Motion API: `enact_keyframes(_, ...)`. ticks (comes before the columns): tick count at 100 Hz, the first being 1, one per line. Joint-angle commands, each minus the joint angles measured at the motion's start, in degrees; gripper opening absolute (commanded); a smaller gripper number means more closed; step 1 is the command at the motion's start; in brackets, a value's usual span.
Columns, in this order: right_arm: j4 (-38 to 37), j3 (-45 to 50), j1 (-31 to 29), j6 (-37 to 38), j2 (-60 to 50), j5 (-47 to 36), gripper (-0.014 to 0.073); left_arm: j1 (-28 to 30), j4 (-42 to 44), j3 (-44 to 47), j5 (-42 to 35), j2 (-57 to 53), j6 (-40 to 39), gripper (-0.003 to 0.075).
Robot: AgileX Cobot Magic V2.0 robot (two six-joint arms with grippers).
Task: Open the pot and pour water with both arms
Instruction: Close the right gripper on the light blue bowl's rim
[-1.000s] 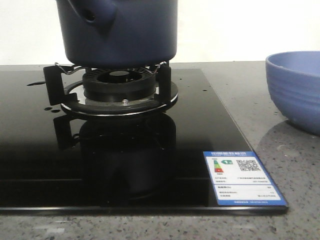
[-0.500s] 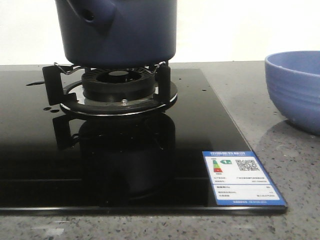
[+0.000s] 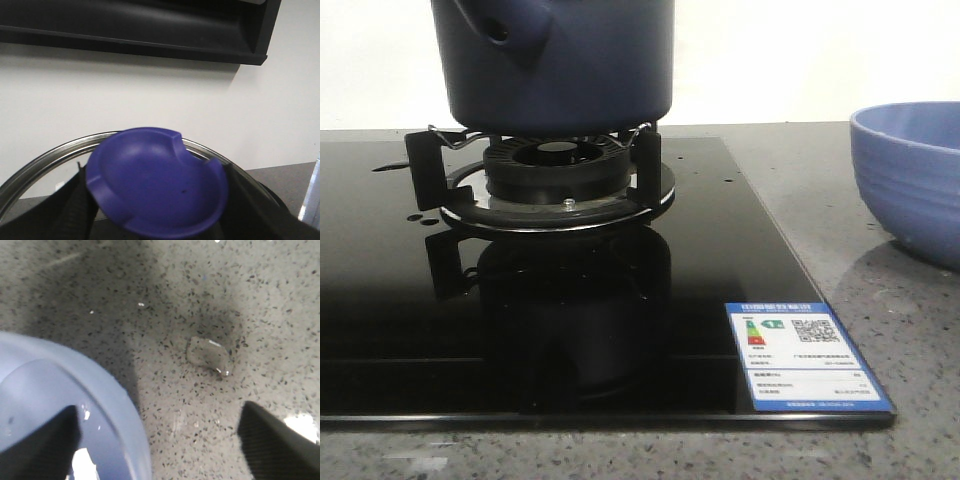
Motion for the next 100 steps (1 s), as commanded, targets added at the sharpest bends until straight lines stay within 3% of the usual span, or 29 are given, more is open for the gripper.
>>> enact_keyframes(1,1.01,-1.8,-0.4,-0.41,-0.54,-1.99,0.0397,-0.39,-2.05,-1.88,-0.64,-0.31,-0.5,0.0273)
enact_keyframes(11,1.88,-1.73,-0.4,-0.89,-0.54,-2.8,0.0237,-0.39,-2.05,-1.88,-0.64,-0.31,-0.5,0.0273)
enact_keyframes(22,3.06,-0.97,-0.4,-1.01,-0.44,-3.25,0.0122,-0.39,-2.05,-1.88,-0.64,-0.31,-0.5,0.0273)
enact_keyframes(32,3.27,0.87,-0.4,-1.01,-0.44,-4.4,0.0073,-0.39,-2.05,-1.88,-0.64,-0.31,-0.5,0.0273)
enact_keyframes(49,4.08,2.77,-0.4,-3.1,-0.44,-5.37,0.0063,-0.39,-2.05,-1.88,-0.64,-0.31,-0.5,0.0273)
enact_keyframes(60,7.47,2.12,-0.4,-5.59,-0.96,-4.74,-0.0072,-0.39,-2.05,-1.88,-0.64,-0.31,-0.5,0.0273)
enact_keyframes(75,11.6,-1.63,-0.4,-6.54,-2.47,-3.4,-0.0062,-0.39,-2.05,-1.88,-0.64,-0.31,-0.5,0.0273)
enact_keyframes(100,15.27,-15.58,1.31,-6.54,-2.89,0.89,-0.0062,-0.39,-2.93,-1.88,-0.69,-0.31,-0.5,0.0273)
